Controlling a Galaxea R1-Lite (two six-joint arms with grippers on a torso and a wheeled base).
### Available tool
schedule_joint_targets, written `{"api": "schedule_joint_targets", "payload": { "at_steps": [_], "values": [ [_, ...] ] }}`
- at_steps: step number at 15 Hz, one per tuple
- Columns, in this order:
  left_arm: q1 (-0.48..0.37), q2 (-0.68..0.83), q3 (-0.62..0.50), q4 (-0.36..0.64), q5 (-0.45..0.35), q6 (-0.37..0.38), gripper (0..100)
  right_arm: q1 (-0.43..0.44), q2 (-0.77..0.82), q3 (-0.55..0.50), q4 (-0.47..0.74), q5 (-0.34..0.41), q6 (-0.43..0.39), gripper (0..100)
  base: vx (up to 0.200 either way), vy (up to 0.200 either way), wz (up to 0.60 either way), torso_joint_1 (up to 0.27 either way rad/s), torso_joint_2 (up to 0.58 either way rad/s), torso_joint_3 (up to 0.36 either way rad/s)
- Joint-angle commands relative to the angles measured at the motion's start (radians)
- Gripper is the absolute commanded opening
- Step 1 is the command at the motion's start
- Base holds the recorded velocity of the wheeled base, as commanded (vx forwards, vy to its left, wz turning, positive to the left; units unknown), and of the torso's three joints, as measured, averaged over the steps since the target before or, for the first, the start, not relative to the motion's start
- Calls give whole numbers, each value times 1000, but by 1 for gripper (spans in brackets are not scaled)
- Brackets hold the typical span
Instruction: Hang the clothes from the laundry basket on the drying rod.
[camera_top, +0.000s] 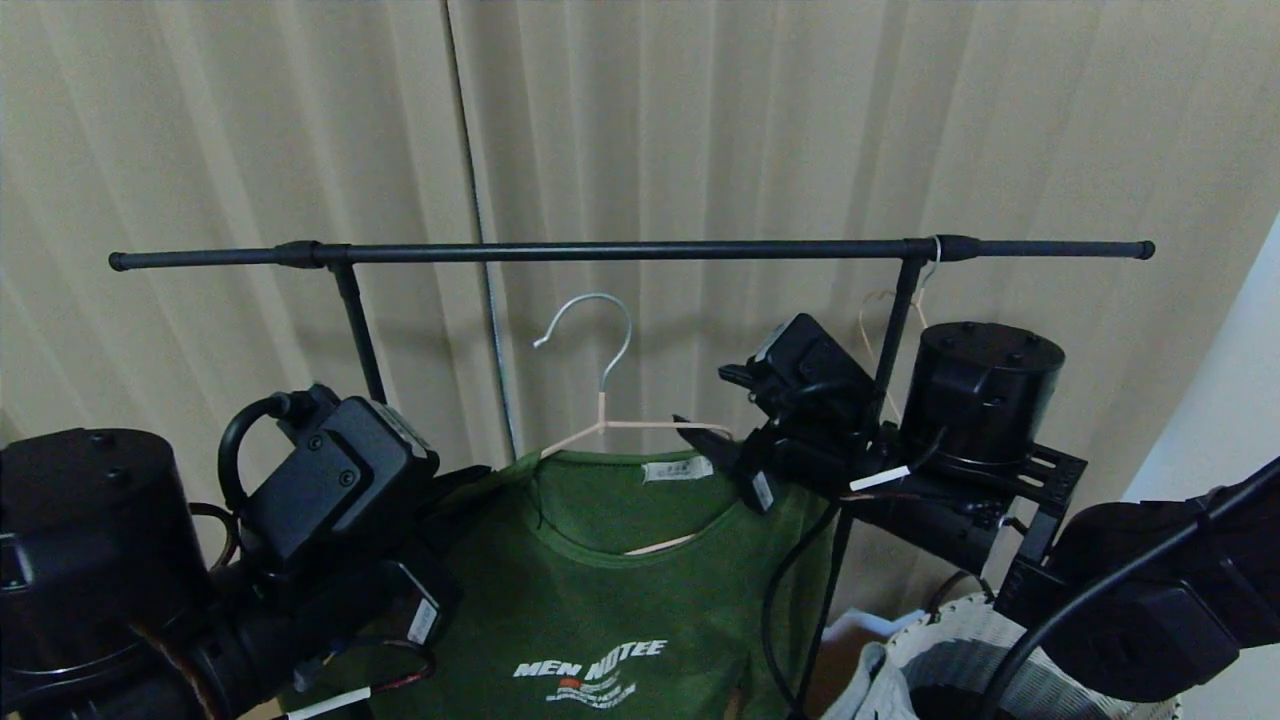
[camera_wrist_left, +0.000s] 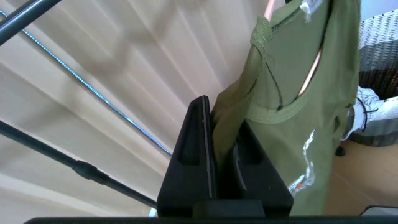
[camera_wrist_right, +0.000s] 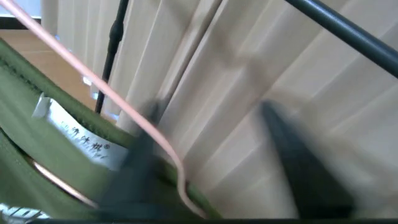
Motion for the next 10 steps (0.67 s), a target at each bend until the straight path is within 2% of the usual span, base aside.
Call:
{"api": "schedule_joint_targets", "payload": {
  "at_steps": [1, 10],
  "values": [
    [0, 4, 2, 0, 1, 0, 0, 5, 0, 2, -2, -1, 0, 0, 0, 0, 0, 0, 0, 0],
    [1, -4, 12, 0, 2, 0, 0, 17, -5, 13, -7, -2, 0, 0, 0, 0, 0, 0, 0, 0]
  ]
}}
